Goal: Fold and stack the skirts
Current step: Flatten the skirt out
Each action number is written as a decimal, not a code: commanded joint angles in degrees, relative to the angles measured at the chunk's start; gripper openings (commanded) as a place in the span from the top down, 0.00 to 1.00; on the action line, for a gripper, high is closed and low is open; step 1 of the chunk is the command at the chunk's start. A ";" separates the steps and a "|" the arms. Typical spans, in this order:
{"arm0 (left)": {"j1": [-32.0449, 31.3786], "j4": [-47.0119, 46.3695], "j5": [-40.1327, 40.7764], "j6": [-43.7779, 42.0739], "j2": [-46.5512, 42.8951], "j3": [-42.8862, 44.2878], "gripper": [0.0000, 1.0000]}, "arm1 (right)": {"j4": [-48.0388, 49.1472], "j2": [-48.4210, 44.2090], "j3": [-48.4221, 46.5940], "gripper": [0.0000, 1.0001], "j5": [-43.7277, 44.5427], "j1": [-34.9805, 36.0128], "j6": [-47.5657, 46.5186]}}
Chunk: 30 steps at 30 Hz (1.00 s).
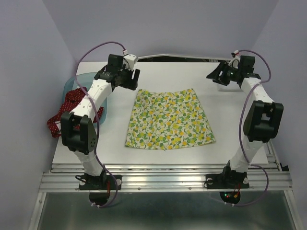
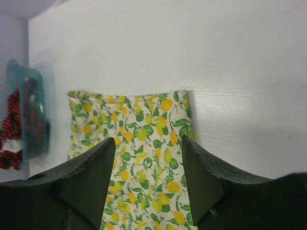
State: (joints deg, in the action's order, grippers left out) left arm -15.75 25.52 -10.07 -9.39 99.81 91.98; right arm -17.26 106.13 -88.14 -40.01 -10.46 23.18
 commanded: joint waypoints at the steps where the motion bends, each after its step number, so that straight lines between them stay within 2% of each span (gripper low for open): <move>1: -0.25 -3.63 -6.97 0.95 0.90 -3.65 0.24 | -7.26 6.09 -4.93 0.38 6.08 5.00 -15.78; 3: -0.16 -4.95 -7.69 1.91 3.02 -3.65 0.27 | -7.53 8.38 -7.48 0.38 9.15 7.46 -16.94; 8: 0.01 -7.32 -6.81 3.50 8.81 -1.20 0.27 | -5.51 15.67 -11.17 0.38 11.27 9.32 -16.59; 15: 0.19 -8.99 -13.40 3.32 18.04 4.52 0.22 | -4.98 23.07 -16.19 0.35 8.55 9.84 -16.94; 18: 0.28 -10.66 -10.87 6.47 21.55 6.45 0.25 | -4.81 25.35 -16.98 0.38 7.84 9.84 -16.59; 20: 0.54 -10.67 -7.53 7.80 23.40 7.85 0.29 | -4.81 26.06 -17.15 0.44 8.36 9.84 -16.67; 22: 0.80 -10.49 -5.85 8.24 25.34 9.87 0.38 | -4.72 26.67 -17.15 0.50 8.63 9.84 -16.94; 23: 0.89 -10.23 -5.06 8.24 26.39 10.66 0.49 | -4.63 26.76 -17.24 0.54 8.81 9.84 -16.94; 25: 1.24 -10.31 -4.00 8.42 27.28 11.20 0.60 | -4.19 27.11 -17.16 0.63 9.25 9.84 -17.03; 26: 1.42 -10.14 -3.56 8.42 27.89 11.55 0.65 | -4.19 27.29 -17.33 0.63 9.60 9.84 -17.03; 27: 1.60 -9.27 -2.77 8.51 28.85 12.59 0.74 | -4.28 27.38 -17.68 0.73 10.47 9.84 -17.29; 29: 2.03 -8.56 -2.68 8.51 29.65 13.31 0.77 | -4.36 27.47 -17.86 0.85 11.35 9.84 -17.20; 30: 2.47 -8.56 -2.85 8.68 29.74 13.22 0.80 | -4.37 27.38 -17.86 0.85 11.10 9.84 -17.03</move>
State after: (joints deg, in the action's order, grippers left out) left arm -14.70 16.53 -14.79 -1.56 129.56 102.35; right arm -23.20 132.79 -103.33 -30.33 -0.69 7.03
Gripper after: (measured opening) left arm 0.239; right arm 0.169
